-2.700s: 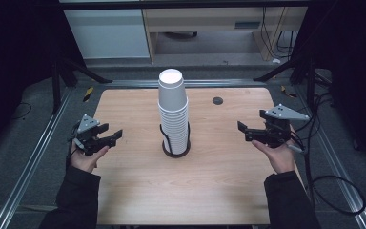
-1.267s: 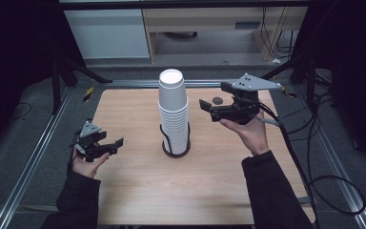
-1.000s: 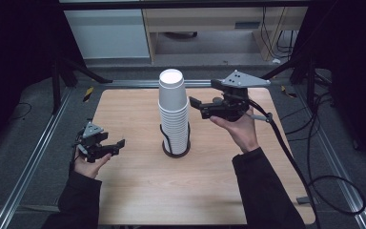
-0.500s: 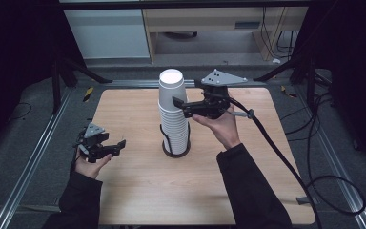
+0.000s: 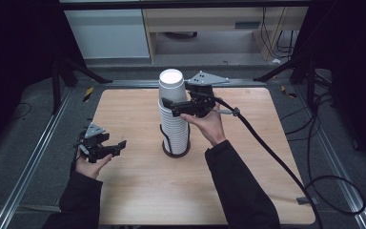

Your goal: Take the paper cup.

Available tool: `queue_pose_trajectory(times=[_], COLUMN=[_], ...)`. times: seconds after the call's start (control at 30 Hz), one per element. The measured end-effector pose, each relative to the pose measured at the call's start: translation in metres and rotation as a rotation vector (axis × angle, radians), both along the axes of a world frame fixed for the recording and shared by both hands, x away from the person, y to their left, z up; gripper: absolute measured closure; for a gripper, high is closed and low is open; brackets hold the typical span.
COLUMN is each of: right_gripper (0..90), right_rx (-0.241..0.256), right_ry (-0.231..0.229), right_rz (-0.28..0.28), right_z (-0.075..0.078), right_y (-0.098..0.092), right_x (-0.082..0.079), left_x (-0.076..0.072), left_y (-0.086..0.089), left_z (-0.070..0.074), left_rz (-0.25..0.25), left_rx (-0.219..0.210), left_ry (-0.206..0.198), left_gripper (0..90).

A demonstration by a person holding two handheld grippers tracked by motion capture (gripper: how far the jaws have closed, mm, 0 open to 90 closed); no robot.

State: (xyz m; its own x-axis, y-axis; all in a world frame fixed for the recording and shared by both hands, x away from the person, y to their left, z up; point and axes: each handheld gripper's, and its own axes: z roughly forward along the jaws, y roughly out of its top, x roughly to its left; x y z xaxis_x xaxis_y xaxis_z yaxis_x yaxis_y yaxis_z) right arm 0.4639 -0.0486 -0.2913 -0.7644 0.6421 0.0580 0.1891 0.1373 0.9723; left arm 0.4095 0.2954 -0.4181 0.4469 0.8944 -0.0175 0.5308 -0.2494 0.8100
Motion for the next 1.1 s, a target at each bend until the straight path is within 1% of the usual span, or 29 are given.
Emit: queue_pose_trajectory(times=[0.1, 0.2, 0.33, 0.47, 0.5, 0.63, 0.9, 1.1], right_gripper=[6.6, 7.8, 8.1, 11.9, 12.4, 13.6, 14.7, 14.8], right_rx=[-0.003, -0.009, 0.0, -0.011, -0.005, -0.013, -0.034, -0.035], right_ry=[0.014, -0.007, 0.002, -0.009, -0.009, -0.025, -0.042, -0.043], right_rz=[0.003, -0.006, -0.007, -0.011, -0.011, -0.016, -0.016, -0.014], right_z=[-0.005, -0.007, -0.009, -0.01, -0.01, -0.009, -0.008, -0.007], right_y=[0.005, 0.008, 0.011, 0.014, 0.014, 0.015, 0.013, 0.013], right_x=[0.004, 0.005, 0.008, 0.009, 0.009, 0.008, 0.005, 0.005], left_x=[0.0, 0.0, 0.0, 0.0, 0.0, 0.001, 0.001, 0.001], left_y=[0.0, 0.0, 0.0, 0.0, 0.0, 0.0, 0.0, 0.0], left_z=[0.0, 0.0, -0.001, -0.001, -0.001, -0.001, -0.001, -0.001], left_rz=[0.0, 0.0, 0.001, -0.001, 0.0, 0.003, 0.003, 0.003], left_rx=[0.0, -0.001, 0.001, 0.003, 0.003, 0.001, 0.003, 0.002], left_ry=[0.001, 0.0, 0.003, 0.003, 0.003, 0.005, 0.005, 0.006], left_gripper=[22.2, 22.3, 22.3, 22.3, 22.3, 22.4, 22.5, 22.5])
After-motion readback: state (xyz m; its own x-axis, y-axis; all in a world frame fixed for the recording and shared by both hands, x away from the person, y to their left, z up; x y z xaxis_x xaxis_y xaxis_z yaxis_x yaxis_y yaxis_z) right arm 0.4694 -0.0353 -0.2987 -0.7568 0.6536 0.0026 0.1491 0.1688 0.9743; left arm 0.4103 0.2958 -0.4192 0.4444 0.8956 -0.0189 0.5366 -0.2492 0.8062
